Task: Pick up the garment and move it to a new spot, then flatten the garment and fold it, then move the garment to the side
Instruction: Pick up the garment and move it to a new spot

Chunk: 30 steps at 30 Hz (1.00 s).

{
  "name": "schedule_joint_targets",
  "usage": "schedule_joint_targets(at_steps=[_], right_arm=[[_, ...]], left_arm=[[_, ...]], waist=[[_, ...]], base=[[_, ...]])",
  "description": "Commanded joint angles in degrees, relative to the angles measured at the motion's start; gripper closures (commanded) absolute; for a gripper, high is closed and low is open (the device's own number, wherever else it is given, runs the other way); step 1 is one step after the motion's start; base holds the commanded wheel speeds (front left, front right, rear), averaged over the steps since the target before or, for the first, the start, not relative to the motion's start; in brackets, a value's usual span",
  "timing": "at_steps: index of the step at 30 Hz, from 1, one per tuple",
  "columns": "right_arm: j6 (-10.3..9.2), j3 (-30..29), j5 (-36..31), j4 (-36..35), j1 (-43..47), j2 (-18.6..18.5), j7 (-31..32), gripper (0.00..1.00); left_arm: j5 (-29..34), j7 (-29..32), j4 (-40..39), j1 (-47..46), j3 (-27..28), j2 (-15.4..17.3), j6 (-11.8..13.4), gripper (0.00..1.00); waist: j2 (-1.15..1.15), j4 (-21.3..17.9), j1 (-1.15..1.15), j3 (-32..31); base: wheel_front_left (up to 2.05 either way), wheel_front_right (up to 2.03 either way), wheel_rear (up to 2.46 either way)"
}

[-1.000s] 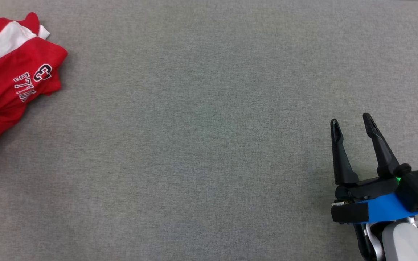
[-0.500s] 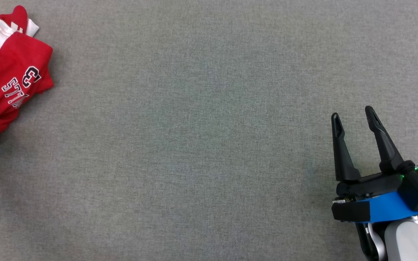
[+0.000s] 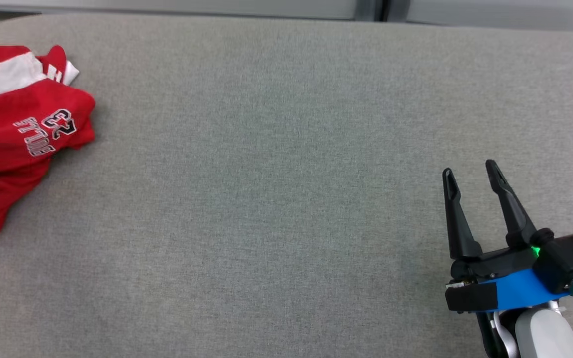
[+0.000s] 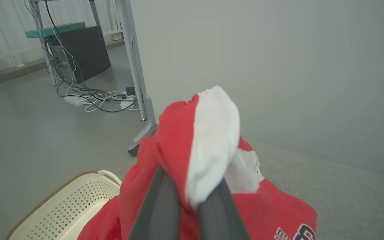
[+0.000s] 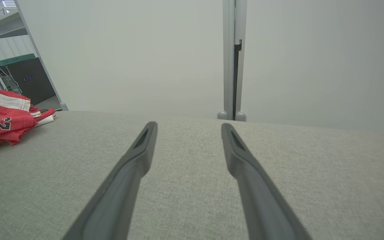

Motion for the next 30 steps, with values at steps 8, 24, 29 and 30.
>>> schedule_joint_targets(at_steps=[8,24,29,30], right_arm=[[0.03,1.31,2.94,2.87,1.16,-0.33,-1.81,0.00],[0.03,2.96,8.43,5.03,0.62,-0.32,-2.79,0.00],[0.03,2.52,10.12,4.24,1.08,-0.31,-2.79,0.00],[0.03,2.58,10.13,4.21,1.15,-0.30,-2.78,0.00]], left_arm=[[1.30,-2.80,-11.05,-4.86,-3.07,0.92,-1.23,1.00],[1.38,7.48,-41.55,-9.87,-14.94,-3.97,-1.60,1.00],[0.45,9.58,-44.44,-9.87,-20.44,-7.50,-1.62,1.00],[0.21,9.71,-44.02,-9.34,-21.34,-7.96,-1.63,1.00]], waist=[[0.00,-3.23,0.01,-5.49],[0.00,-16.23,0.01,-7.71],[0.00,-21.53,0.01,-6.85],[0.00,-22.01,0.01,-6.68]], base=[[0.00,0.00,0.00],[0.00,0.00,0.00],[0.00,0.00,0.00],[0.00,0.00,0.00]])
